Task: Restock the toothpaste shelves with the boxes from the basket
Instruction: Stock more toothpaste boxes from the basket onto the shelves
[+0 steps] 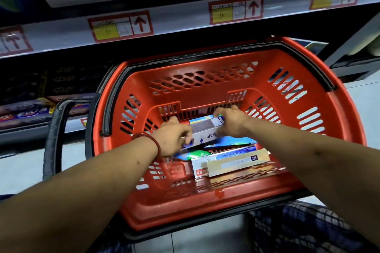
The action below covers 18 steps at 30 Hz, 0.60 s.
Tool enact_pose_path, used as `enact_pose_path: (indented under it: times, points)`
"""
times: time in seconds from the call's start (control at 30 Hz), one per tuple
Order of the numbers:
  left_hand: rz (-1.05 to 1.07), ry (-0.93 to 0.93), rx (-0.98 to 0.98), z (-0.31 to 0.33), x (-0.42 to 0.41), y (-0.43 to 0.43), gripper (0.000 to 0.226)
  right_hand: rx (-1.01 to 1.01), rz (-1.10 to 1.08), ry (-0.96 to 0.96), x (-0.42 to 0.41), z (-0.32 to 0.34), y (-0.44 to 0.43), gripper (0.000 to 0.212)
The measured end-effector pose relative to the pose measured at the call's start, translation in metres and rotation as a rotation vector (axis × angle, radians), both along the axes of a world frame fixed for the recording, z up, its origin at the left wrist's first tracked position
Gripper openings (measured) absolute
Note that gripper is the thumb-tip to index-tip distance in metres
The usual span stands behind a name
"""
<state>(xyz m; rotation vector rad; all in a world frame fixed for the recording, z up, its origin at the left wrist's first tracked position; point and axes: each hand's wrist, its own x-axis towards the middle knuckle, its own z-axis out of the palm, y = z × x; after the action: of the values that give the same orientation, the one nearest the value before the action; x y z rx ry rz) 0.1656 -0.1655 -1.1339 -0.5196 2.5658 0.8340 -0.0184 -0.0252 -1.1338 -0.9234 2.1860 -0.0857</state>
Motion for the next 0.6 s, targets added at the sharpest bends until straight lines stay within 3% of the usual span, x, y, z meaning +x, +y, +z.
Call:
enact_pose_path:
  times: [0.1, 0.23, 0.6]
  points:
    - [0.247, 0.074, 0.159, 0.000, 0.001, -0.016, 0.029, -0.024, -0.036, -0.086, -0.004, -0.002, 0.011, 0.050]
    - [0.396, 0.050, 0.326, 0.000, 0.018, -0.036, 0.029, -0.083, -0.242, -0.419, 0.010, -0.004, 0.018, 0.040]
    - [0.522, -0.069, 0.574, 0.021, 0.089, -0.070, 0.030, 0.051, -0.077, -0.624, 0.066, 0.015, -0.012, 0.031]
